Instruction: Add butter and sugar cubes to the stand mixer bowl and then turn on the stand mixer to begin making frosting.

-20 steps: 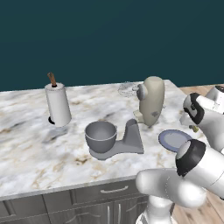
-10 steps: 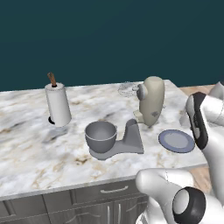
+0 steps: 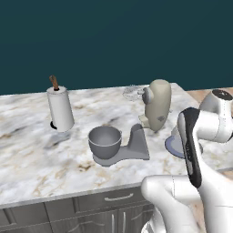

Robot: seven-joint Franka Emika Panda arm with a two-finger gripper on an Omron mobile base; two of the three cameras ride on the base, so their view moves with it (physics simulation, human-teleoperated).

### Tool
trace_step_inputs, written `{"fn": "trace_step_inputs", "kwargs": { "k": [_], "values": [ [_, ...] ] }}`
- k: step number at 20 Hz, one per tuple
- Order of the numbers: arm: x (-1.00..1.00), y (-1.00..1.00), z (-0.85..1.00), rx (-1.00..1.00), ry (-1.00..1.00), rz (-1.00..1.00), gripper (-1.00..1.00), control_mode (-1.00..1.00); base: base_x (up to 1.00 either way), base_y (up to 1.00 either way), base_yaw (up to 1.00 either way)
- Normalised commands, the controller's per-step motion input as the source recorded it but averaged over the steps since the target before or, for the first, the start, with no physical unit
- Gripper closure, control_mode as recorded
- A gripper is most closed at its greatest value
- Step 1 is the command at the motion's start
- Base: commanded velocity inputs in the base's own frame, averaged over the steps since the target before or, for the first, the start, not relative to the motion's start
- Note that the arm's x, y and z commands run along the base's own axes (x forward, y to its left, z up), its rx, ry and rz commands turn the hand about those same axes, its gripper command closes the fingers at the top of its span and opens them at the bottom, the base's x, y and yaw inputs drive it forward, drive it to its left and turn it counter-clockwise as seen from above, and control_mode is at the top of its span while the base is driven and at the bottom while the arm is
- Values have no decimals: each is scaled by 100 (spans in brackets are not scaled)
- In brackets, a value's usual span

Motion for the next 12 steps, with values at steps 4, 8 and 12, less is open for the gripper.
{"fn": "trace_step_inputs", "kwargs": {
  "k": [4, 8, 12],
  "values": [
    [0, 84, 12, -6, 0, 0, 100, -100, 0, 0, 0],
    [0, 78, 8, -6, 2, 0, 100, -100, 0, 0, 0],
    [9, 72, 5, -6, 4, 0, 100, -100, 0, 0, 0]
  ]
}}
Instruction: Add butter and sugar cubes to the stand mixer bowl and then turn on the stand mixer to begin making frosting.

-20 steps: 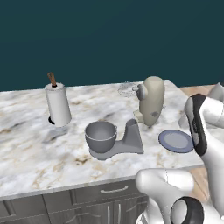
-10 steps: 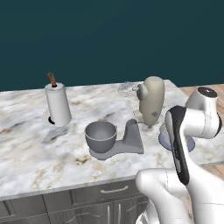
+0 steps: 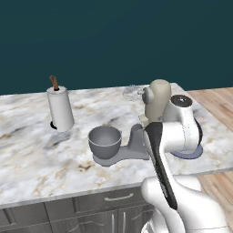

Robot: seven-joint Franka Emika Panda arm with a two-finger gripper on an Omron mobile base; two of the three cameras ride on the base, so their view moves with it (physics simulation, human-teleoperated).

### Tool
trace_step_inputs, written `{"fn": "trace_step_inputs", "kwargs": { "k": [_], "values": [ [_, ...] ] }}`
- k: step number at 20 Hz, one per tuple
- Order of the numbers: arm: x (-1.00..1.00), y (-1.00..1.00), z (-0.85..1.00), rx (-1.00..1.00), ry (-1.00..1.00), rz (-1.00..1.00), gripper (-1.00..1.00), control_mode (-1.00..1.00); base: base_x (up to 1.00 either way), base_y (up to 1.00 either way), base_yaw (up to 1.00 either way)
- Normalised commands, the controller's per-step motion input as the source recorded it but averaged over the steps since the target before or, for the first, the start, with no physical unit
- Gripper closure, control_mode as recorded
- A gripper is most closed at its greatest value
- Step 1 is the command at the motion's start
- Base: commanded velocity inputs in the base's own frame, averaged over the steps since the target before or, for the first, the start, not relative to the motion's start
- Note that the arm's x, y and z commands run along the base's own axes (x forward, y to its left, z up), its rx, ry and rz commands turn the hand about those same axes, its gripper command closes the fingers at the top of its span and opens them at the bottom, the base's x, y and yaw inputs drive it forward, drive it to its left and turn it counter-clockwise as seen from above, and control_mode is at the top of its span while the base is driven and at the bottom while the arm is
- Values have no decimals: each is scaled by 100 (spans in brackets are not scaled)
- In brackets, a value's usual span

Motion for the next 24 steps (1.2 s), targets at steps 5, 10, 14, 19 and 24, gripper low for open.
{"fn": "trace_step_inputs", "kwargs": {
  "k": [5, 10, 14, 19, 24],
  "values": [
    [28, 72, 1, -5, 6, 0, 100, -100, 0, 0, 0],
    [40, 71, 6, -1, 8, 0, 100, -100, 0, 0, 0],
    [48, 61, 1, 0, 8, 0, 100, -100, 0, 0, 0],
    [59, 47, 0, 0, 4, 0, 100, -100, 0, 0, 0],
    [64, 24, -4, 0, 3, 0, 100, -100, 0, 0, 0]
  ]
}}
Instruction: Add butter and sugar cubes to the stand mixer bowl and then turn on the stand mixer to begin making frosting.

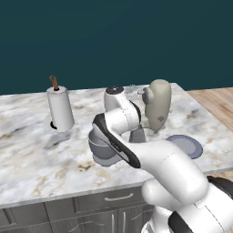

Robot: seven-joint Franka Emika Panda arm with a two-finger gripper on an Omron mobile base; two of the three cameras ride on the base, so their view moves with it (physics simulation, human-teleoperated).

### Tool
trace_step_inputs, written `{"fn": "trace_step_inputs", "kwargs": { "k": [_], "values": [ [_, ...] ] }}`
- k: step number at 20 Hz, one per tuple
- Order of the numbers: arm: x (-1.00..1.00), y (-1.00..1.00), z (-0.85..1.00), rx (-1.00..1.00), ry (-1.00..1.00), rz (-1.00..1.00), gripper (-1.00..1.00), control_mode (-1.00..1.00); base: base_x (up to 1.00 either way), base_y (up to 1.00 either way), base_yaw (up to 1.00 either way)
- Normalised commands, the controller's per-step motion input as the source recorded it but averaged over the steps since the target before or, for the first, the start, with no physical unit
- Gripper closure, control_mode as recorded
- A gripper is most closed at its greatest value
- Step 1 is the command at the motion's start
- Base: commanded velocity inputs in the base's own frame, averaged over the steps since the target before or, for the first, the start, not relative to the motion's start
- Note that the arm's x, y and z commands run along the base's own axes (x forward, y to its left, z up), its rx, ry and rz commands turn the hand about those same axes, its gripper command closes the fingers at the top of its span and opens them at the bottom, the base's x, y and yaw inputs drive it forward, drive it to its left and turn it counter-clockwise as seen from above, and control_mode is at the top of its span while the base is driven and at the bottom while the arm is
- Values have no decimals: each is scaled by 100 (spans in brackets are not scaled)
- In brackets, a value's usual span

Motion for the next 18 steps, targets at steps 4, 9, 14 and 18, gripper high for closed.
{"fn": "trace_step_inputs", "kwargs": {
  "k": [4, 9, 14, 18],
  "values": [
    [61, 11, -18, 0, 6, 0, 100, -100, 0, 0, 0],
    [53, 12, -32, 0, 10, 0, 100, -100, 0, 0, 0],
    [42, 21, -35, 0, 11, 0, 100, -100, 0, 0, 0],
    [34, 27, -36, 0, 11, 0, 100, -100, 0, 0, 0]
  ]
}}
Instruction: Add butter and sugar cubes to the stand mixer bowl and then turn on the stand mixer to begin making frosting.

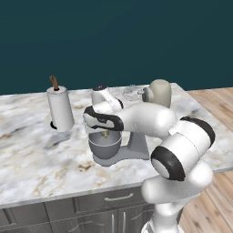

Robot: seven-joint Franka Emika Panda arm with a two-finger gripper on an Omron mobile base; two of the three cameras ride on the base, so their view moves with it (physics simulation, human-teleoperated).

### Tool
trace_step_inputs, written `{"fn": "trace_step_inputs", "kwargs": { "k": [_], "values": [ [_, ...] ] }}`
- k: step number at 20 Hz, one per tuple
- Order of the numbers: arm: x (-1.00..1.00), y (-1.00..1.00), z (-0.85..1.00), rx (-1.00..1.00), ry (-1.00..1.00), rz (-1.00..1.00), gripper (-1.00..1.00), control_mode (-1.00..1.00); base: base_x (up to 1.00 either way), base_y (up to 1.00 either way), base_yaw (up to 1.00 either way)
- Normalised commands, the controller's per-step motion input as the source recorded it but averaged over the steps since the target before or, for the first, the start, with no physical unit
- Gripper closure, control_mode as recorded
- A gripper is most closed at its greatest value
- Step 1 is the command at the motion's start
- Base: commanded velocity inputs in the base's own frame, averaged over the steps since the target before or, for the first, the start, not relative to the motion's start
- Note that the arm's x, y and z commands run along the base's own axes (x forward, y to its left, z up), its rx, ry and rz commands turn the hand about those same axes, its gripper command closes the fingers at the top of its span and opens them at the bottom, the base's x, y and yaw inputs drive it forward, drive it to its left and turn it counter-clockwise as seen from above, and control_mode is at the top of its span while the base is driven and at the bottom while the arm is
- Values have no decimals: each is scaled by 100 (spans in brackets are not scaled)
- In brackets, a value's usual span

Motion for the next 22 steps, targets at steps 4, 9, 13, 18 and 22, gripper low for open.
{"fn": "trace_step_inputs", "kwargs": {
  "k": [4, 9, 13, 18, 22],
  "values": [
    [35, 23, -38, 0, 10, 0, 100, -100, 0, 0, 0],
    [25, 10, -37, 0, 6, 0, 100, -100, 0, 0, 0],
    [9, 0, -33, 0, 0, 0, 100, -100, 0, 0, 0],
    [0, -1, -26, 0, 0, 0, -100, -100, 0, 0, 0],
    [0, -19, -11, 0, 0, 0, -100, -100, 0, 0, 0]
  ]
}}
